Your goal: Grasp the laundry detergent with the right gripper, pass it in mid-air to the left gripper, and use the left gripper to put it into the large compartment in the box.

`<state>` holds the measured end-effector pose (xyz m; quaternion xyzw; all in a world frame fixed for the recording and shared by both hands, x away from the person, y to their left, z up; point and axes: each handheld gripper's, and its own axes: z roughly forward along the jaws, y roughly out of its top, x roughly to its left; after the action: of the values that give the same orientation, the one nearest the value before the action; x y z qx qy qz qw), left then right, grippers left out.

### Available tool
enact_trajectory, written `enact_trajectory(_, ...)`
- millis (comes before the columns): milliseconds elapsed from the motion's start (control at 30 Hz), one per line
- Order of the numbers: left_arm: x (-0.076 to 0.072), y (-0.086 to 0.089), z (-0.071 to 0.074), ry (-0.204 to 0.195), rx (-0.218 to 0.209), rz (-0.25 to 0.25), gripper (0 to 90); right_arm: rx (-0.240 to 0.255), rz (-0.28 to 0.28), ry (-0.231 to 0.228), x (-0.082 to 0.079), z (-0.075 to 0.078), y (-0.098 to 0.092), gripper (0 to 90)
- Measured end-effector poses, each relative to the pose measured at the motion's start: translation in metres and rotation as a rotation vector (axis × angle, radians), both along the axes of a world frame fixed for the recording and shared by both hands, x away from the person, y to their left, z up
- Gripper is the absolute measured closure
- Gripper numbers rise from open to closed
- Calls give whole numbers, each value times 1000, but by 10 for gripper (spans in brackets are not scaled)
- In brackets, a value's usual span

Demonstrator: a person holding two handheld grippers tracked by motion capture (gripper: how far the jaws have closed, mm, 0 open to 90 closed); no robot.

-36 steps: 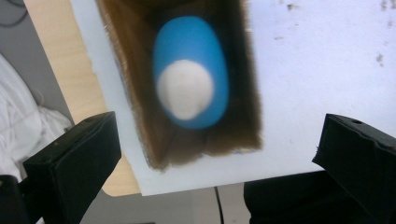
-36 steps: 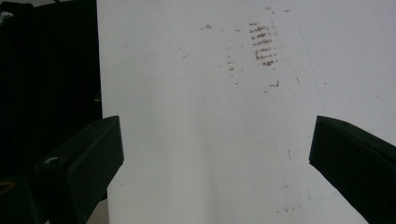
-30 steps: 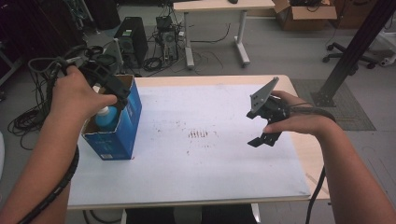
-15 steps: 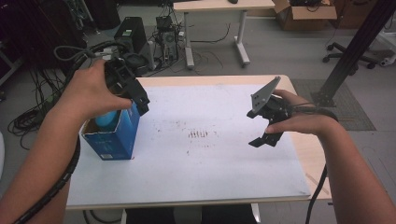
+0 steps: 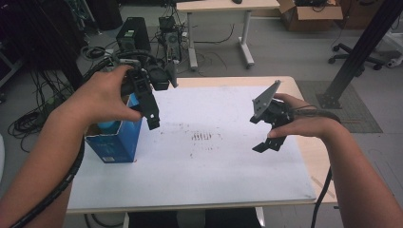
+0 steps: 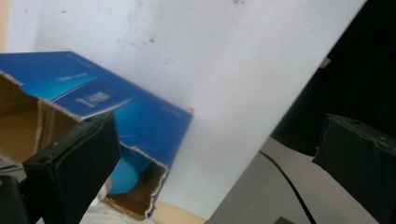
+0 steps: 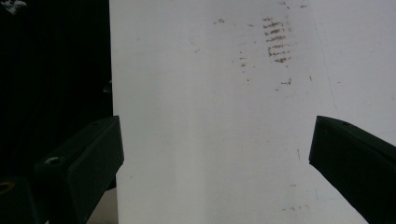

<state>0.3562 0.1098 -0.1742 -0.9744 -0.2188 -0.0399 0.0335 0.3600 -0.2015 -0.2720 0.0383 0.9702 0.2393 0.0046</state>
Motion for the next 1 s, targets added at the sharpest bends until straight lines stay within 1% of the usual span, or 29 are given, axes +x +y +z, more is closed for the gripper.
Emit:
enact_trajectory(33,-1,-3,-3,21,4,-39,2,-6,1,7,1,1,2,29)
enact_trajectory(67,-1,-3,-3,21,4,-39,2,-6,1,7,1,1,2,29)
enact_trajectory(100,-3,-6,-6,29,-5,-104,2,-25,1,8,1,2,3,29)
enact_trajectory(133,-3,-6,-6,29,-5,-104,2,-25,1,8,1,2,3,29)
enact_trajectory(167,-4,-8,-7,41,-12,-133,2,-35,3,7,2,3,4,29)
enact_trajectory(200,-5,-10,-9,40,-16,-172,2,-43,3,10,2,4,5,29)
enact_trajectory(233,-6,-12,-12,54,-31,-206,2,-50,3,12,3,5,6,29)
enact_trajectory(267,-6,-12,-12,54,-31,-206,2,-50,3,12,3,5,6,29)
enact_trajectory(300,-6,-15,-14,53,-28,-242,2,-67,1,17,4,7,7,29)
enact_trajectory(333,-6,-15,-14,53,-28,-242,2,-67,1,17,4,7,7,29)
enact_trajectory(367,-5,-17,-17,55,-35,-265,2,-82,1,19,5,8,8,29)
enact_trajectory(400,-5,-17,-17,55,-35,-265,2,-82,1,19,5,8,8,29)
enact_trajectory(433,-3,-19,-19,53,-40,-287,2,-97,3,17,7,9,9,30)
enact_trajectory(467,-3,-19,-19,53,-40,-287,2,-97,3,17,7,9,9,30)
enact_trajectory(500,-2,-20,-21,55,-53,-302,2,-99,2,17,8,10,9,30)
enact_trajectory(533,-2,-20,-21,55,-53,-302,2,-99,2,17,8,10,9,30)
enact_trajectory(567,-1,-20,-22,52,-60,-314,1,-105,1,18,9,10,9,29)
enact_trajectory(600,0,-21,-23,59,-61,-319,2,-108,1,19,10,10,8,30)
enact_trajectory(633,1,-22,-23,55,-56,-327,2,-114,4,22,11,10,8,32)
enact_trajectory(700,1,-24,-24,64,-44,-335,2,-128,2,22,12,9,7,31)
enact_trajectory(733,1,-24,-24,64,-44,-335,2,-128,2,22,12,9,7,31)
enact_trajectory(767,2,-24,-23,63,-40,-343,2,-139,4,24,13,10,6,33)
enact_trajectory(1000,2,-27,-21,57,-51,-350,2,-144,-6,26,14,10,2,31)
